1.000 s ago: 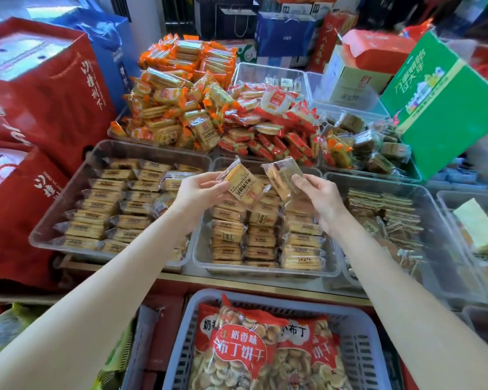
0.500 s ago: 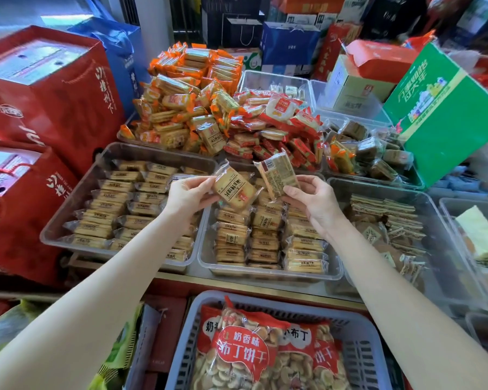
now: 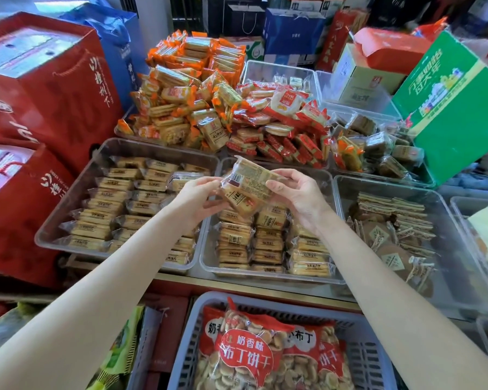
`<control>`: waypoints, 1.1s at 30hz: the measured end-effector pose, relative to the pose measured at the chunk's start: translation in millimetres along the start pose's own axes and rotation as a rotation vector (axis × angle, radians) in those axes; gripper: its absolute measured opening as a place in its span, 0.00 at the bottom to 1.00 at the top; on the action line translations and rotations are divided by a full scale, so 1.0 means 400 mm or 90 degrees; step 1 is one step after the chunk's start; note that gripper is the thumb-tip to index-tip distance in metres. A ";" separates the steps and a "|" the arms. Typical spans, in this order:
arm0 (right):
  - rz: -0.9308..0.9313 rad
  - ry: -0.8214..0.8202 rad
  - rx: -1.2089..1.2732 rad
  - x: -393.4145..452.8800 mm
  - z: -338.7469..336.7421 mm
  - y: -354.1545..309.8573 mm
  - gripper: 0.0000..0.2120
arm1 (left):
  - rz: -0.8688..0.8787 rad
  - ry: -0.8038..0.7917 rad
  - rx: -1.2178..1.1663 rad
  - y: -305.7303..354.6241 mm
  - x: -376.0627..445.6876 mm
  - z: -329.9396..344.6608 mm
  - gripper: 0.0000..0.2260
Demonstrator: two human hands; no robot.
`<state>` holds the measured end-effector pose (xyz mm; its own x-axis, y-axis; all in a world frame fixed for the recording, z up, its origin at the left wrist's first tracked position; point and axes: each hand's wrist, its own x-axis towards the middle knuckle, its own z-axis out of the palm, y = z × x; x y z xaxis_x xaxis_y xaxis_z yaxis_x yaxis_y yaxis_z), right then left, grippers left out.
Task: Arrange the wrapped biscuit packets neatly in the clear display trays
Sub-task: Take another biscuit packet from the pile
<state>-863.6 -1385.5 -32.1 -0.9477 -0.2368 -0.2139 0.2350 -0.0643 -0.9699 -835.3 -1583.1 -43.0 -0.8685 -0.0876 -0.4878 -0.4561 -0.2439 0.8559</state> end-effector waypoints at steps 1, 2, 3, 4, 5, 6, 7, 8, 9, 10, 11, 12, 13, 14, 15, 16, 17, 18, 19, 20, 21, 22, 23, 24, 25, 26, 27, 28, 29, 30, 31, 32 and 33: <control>-0.009 0.001 -0.036 0.004 0.002 -0.002 0.09 | -0.024 -0.012 -0.042 0.005 -0.001 0.001 0.06; -0.019 0.004 -0.073 0.007 0.006 -0.005 0.10 | -0.040 -0.029 -0.067 0.009 0.000 0.002 0.08; -0.033 0.009 -0.117 0.009 0.011 -0.009 0.10 | -0.050 -0.053 -0.075 0.010 0.002 0.004 0.12; -0.048 0.016 -0.163 0.010 0.017 -0.013 0.10 | -0.053 -0.077 -0.068 0.011 0.004 0.006 0.17; -0.067 0.022 -0.207 0.011 0.023 -0.016 0.11 | -0.043 -0.098 -0.047 0.010 0.004 0.009 0.19; -0.083 0.026 -0.243 0.013 0.030 -0.017 0.11 | -0.020 -0.115 -0.016 0.008 0.004 0.011 0.19; -0.095 0.028 -0.266 0.014 0.036 -0.018 0.11 | 0.008 -0.130 0.013 0.005 0.004 0.009 0.16; -0.101 0.024 -0.263 0.014 0.040 -0.018 0.11 | 0.036 -0.145 0.027 0.002 0.005 0.006 0.13; -0.098 0.018 -0.224 0.013 0.042 -0.018 0.09 | 0.054 -0.157 0.023 0.001 0.005 -0.001 0.11; -0.085 0.012 -0.149 0.011 0.044 -0.019 0.07 | 0.062 -0.165 0.008 0.001 0.006 -0.007 0.10; -0.067 0.009 -0.070 0.010 0.043 -0.020 0.05 | 0.065 -0.174 -0.006 0.003 0.005 -0.013 0.09; -0.052 0.010 -0.015 0.009 0.042 -0.023 0.03 | 0.066 -0.184 -0.014 0.003 0.005 -0.018 0.09; -0.047 0.015 0.000 0.009 0.042 -0.027 0.03 | 0.068 -0.195 -0.017 0.004 0.005 -0.020 0.10; -0.047 0.016 -0.004 0.010 0.043 -0.031 0.03 | 0.071 -0.206 -0.021 0.003 0.003 -0.021 0.12; -0.052 0.013 -0.017 0.010 0.044 -0.035 0.03 | 0.076 -0.213 -0.024 0.004 0.002 -0.020 0.13; -0.056 0.009 -0.029 0.011 0.044 -0.037 0.03 | 0.084 -0.217 -0.023 0.004 0.001 -0.020 0.14; -0.059 0.009 -0.037 0.011 0.042 -0.039 0.04 | 0.091 -0.218 -0.019 0.004 0.001 -0.021 0.14; -0.059 0.016 -0.036 0.012 0.038 -0.040 0.05 | 0.098 -0.217 -0.015 0.005 0.002 -0.024 0.14; -0.060 0.031 -0.031 0.014 0.032 -0.039 0.06 | 0.103 -0.216 -0.014 0.006 0.001 -0.027 0.14; -0.062 0.049 -0.023 0.016 0.023 -0.039 0.07 | 0.108 -0.213 -0.013 0.006 0.002 -0.032 0.14; -0.064 0.063 -0.021 0.018 0.014 -0.038 0.07 | 0.113 -0.204 -0.010 0.005 0.006 -0.037 0.13; -0.061 0.063 -0.025 0.019 0.007 -0.035 0.06 | 0.116 -0.190 -0.005 0.002 0.011 -0.043 0.12; -0.055 0.050 -0.037 0.019 0.004 -0.033 0.04 | 0.118 -0.176 -0.004 -0.001 0.014 -0.047 0.11; -0.045 0.026 -0.060 0.019 0.006 -0.029 0.03 | 0.120 -0.165 -0.005 -0.004 0.016 -0.049 0.11; -0.034 0.006 -0.093 0.020 0.011 -0.023 0.03 | 0.122 -0.158 -0.007 -0.007 0.016 -0.048 0.12; -0.027 -0.004 -0.128 0.021 0.019 -0.017 0.03 | 0.127 -0.153 -0.006 -0.009 0.018 -0.045 0.12; -0.026 0.003 -0.157 0.025 0.027 -0.012 0.02 | 0.132 -0.147 -0.005 -0.010 0.020 -0.039 0.12; -0.027 0.022 -0.169 0.029 0.034 -0.008 0.01 | 0.139 -0.132 0.000 -0.009 0.020 -0.032 0.12; -0.027 0.050 -0.165 0.035 0.037 -0.005 0.02 | 0.151 -0.107 0.013 -0.008 0.021 -0.027 0.14; -0.023 0.081 -0.153 0.042 0.036 -0.003 0.03 | 0.174 -0.070 0.041 -0.006 0.023 -0.023 0.16; -0.021 0.114 -0.158 0.049 0.031 0.000 0.04 | 0.201 -0.025 0.086 -0.002 0.026 -0.022 0.19; -0.021 0.141 -0.190 0.057 0.022 0.005 0.04 | 0.230 0.014 0.139 0.002 0.031 -0.024 0.21; -0.025 0.153 -0.241 0.066 0.013 0.010 0.05 | 0.251 0.041 0.184 0.005 0.035 -0.027 0.22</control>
<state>-886.5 -1396.9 -41.1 -0.9881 -0.0061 -0.1534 0.1445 0.3015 -0.9425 -846.3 -1595.0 -50.1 -0.9761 -0.1816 -0.1196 -0.1389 0.0972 0.9855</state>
